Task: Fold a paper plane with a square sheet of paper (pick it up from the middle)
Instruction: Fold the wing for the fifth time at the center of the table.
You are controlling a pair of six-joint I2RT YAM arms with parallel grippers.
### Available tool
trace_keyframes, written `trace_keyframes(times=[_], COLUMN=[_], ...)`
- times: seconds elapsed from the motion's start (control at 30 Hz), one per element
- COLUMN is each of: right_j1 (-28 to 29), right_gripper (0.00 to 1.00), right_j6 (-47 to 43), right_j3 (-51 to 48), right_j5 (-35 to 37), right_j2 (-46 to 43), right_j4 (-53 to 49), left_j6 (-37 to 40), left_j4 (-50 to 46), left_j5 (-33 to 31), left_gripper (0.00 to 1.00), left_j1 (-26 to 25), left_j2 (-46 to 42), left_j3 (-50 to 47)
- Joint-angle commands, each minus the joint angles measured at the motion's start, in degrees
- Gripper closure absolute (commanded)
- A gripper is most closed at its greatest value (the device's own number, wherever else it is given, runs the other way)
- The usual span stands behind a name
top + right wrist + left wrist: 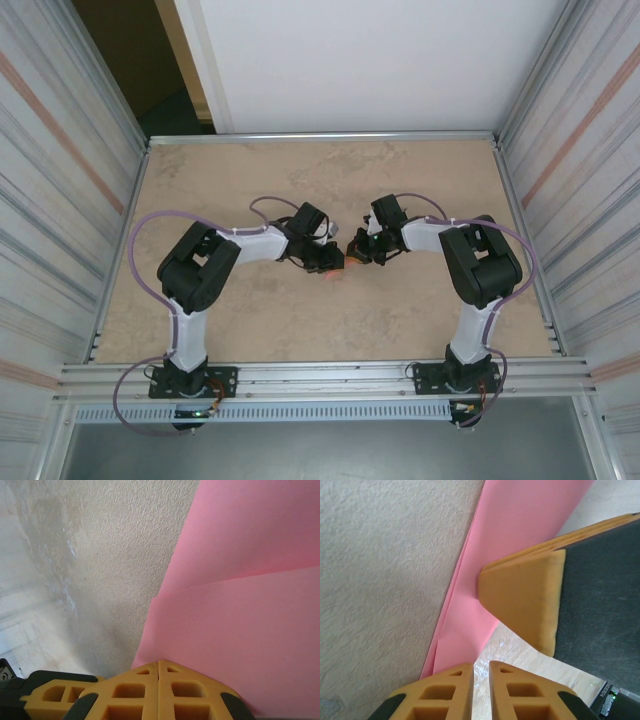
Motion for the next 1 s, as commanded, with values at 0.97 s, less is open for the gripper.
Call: trace_keyframes(times=[0.97], right_j1=[-0.4], right_gripper=[0.94], right_j6=[1.0], right_j3=[-1.9], right_j5=[8.2], right_j2=[5.3], right_j4=[-7.3], left_j6=[-0.5], left_j4=[-0.8], left_j5=[-2.1], left_gripper=[0.85], left_j1=[0.9], left_j2=[-7.2], left_j3=[-6.1])
